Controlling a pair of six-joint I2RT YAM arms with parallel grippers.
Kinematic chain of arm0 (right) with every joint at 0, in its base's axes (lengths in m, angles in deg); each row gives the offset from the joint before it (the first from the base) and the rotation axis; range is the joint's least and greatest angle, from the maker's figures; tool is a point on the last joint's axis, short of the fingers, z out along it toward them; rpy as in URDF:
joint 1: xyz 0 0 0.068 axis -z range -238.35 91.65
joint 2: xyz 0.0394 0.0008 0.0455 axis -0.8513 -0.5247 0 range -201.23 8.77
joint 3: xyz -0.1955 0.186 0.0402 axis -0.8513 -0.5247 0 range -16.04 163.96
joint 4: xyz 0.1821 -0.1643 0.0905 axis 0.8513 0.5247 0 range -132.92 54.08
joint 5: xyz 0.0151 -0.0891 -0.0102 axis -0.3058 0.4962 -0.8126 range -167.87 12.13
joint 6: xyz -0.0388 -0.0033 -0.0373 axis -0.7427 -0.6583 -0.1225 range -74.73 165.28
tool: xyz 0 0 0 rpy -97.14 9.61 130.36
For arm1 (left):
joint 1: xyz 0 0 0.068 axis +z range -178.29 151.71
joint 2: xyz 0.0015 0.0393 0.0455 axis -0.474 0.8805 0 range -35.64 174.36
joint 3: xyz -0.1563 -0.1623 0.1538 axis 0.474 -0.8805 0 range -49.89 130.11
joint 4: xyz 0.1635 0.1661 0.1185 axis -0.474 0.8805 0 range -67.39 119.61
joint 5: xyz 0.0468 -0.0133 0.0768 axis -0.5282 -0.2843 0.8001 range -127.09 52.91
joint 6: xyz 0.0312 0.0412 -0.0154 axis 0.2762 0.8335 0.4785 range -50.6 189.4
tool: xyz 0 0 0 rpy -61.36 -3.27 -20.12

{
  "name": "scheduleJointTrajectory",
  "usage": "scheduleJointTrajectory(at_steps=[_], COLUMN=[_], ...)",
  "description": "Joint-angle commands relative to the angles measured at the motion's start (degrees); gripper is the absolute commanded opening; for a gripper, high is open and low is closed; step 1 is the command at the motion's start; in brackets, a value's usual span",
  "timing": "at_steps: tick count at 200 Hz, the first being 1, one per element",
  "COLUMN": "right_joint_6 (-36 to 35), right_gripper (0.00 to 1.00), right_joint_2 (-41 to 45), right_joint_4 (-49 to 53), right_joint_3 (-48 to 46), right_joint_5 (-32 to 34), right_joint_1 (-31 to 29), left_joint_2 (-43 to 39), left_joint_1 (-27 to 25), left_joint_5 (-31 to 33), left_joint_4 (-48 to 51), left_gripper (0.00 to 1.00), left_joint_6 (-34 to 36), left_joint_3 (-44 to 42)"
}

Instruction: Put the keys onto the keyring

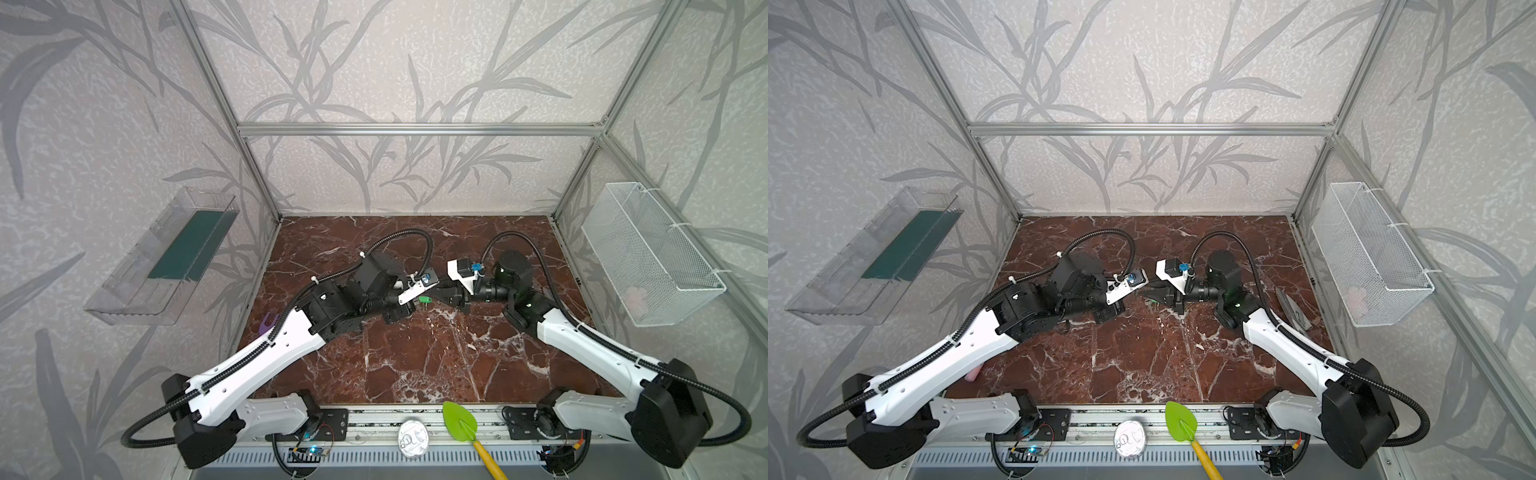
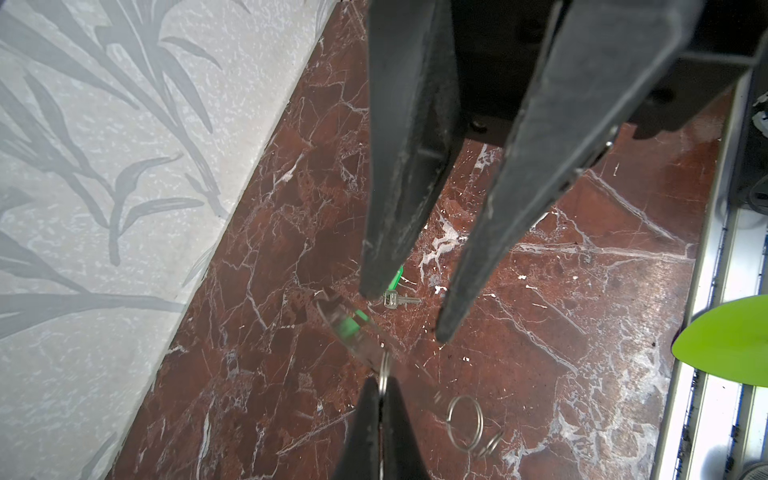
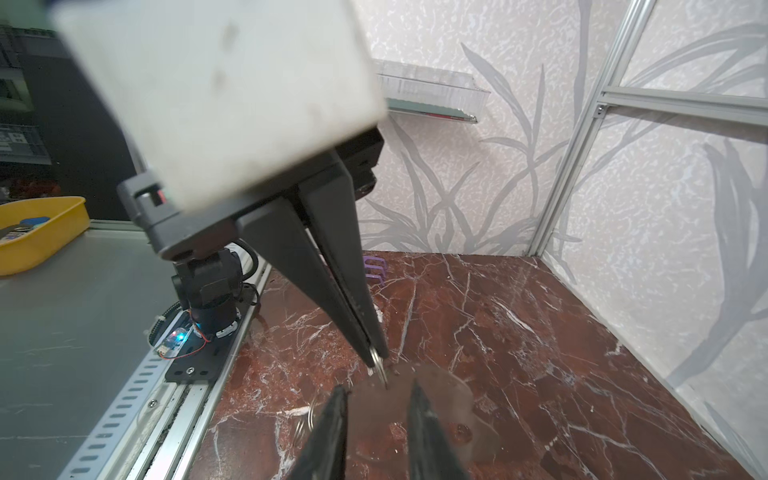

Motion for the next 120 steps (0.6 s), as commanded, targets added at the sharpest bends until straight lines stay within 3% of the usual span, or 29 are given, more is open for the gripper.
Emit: scheduleJointTrajectory(at_steps=[1,120], right_joint_6=[0.41,-4.06], right_gripper=[0.24,0.2], right_joint_2=[-0.93,-2.71], right_joint_4=[-1.01,4.99], right_joint_3=[1.48,3.93], right_joint_5=[-2.27,-0.05], right_joint_1=[-0.94,-2.3], left_joint_2=[0.25,0.48], left_joint_1=[-0.23,-0.28], left_joint_5=[-2.64,-5.33], left_joint_4=[-0.89,-1.26], left_gripper=[0.0,0.0], left_joint_6=[1.33,1.5], left_joint_3=[0.22,0.74])
